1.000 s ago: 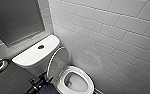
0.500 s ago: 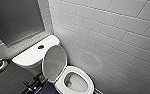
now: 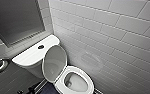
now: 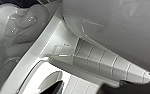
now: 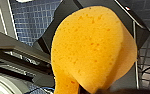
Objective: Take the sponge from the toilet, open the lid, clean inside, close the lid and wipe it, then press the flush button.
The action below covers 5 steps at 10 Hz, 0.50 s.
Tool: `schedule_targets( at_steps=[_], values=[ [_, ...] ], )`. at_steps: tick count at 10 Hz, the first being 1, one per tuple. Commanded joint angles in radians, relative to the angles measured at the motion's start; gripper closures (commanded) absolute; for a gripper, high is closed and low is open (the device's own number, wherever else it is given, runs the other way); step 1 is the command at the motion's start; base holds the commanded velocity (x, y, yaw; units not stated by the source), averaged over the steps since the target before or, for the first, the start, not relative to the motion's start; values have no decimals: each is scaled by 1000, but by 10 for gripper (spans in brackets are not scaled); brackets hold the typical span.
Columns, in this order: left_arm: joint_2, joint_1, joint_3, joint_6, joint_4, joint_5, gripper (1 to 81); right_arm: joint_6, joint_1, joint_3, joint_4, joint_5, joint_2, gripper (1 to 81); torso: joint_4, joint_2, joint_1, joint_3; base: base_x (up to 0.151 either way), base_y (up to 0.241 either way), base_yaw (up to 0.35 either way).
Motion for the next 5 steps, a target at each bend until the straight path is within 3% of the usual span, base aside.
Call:
schedule_targets(
  at_steps=[1,2,5],
  values=[
    [-48,-76,-84,-3,377,-15,10,-3,-5,29,-29,-73,-40,811,0,0,0,0,0,0,0],
    [-50,-81,-114,-9,515,11,10,-3,-2,26,-30,-73,-37,811,0,0,0,0,0,0,0],
    [-82,-43,-79,-80,1163,216,10,-1,12,21,-40,-70,-43,811,0,0,0,0,0,0,0]
  ],
)
